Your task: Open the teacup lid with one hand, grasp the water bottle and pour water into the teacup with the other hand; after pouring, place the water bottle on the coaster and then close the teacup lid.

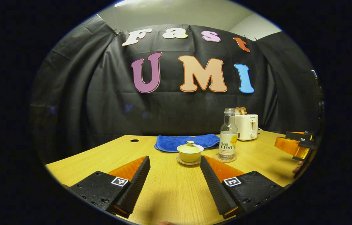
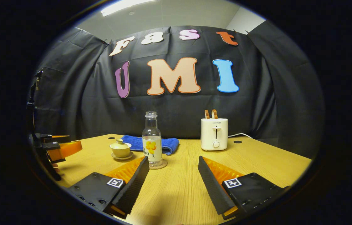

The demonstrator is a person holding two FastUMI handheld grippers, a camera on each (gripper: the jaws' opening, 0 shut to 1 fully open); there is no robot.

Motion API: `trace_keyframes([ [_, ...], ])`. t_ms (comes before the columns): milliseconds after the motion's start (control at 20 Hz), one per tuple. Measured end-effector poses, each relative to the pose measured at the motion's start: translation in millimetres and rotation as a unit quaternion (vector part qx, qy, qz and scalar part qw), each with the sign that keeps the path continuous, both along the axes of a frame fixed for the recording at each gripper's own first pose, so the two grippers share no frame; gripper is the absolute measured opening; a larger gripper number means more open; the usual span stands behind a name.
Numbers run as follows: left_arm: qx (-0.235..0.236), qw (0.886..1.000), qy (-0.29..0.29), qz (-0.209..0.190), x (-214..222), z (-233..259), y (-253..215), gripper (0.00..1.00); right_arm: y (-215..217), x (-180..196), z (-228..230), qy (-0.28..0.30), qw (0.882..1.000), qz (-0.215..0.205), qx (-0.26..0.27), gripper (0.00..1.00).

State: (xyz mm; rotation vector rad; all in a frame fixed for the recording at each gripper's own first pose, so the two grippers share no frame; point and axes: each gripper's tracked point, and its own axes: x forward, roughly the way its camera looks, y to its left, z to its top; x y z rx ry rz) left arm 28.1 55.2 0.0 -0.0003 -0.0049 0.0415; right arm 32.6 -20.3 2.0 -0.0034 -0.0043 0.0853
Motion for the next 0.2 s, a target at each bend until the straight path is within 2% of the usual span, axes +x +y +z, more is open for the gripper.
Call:
trace_keyframes([
  [100, -0.001, 1.0, -0.001, -0.002, -1.9, -0.1, -0.4, 0.94, -0.9, -4.0, 0.9, -0.001, 1.0, -0.002, 0.0, 0.96],
  [150, 0.0, 1.0, -0.001, -0.011, -1.8, -1.4, -5.4, 0.94, -1.2, -5.3, 0.4, 0.0, 1.0, -0.003, 0.0, 1.0],
  [200, 0.0, 1.0, -0.002, -0.016, -0.2, -1.4, -7.9, 0.94, -1.4, -5.3, -0.1, 0.001, 1.0, -0.004, 0.0, 0.96],
])
